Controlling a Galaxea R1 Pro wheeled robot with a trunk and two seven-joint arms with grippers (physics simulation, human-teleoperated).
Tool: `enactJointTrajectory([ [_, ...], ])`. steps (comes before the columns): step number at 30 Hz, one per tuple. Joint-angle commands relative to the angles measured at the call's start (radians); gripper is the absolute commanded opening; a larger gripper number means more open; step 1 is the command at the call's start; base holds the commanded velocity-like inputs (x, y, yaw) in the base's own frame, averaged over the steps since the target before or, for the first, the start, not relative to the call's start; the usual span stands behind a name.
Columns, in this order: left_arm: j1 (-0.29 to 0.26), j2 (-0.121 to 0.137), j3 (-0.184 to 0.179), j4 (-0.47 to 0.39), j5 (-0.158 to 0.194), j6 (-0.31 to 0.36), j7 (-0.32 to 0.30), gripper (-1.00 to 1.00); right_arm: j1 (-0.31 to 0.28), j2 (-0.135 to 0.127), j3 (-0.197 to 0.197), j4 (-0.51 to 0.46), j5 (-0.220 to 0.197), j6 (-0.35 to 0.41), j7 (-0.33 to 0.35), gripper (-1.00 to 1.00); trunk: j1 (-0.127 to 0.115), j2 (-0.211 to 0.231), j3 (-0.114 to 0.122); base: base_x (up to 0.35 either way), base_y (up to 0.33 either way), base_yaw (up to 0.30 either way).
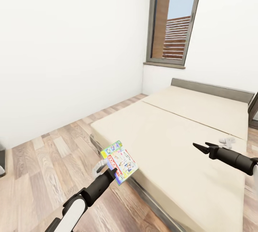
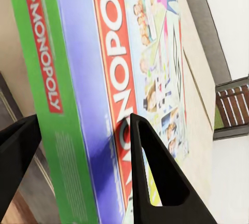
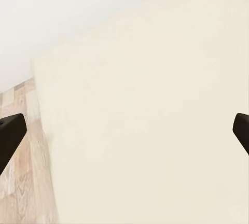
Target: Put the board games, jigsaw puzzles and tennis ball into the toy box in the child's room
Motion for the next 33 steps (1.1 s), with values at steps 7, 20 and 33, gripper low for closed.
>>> enactJointTrajectory([
  [7,-0.001,0.004,-0.001,-0.002,0.010,0.001,0.008,-1.00,0.001,0.000,-0.001,-0.004,0.011,0.005,0.009,1.00,-0.027,0.049,0.021,0.000,0.000,0.252],
  [20,-0.001,0.008,-0.001,-0.003,0.010,0.001,0.007,-1.00,0.002,0.000,0.000,-0.005,0.012,0.005,0.009,1.00,-0.077,0.140,0.062,0.000,0.000,0.284],
  [33,-0.001,0.009,-0.002,-0.003,0.010,0.001,0.007,-1.00,0.003,0.000,0.000,-0.007,0.012,0.003,0.009,1.00,-0.127,0.231,0.102,0.000,0.000,0.292],
])
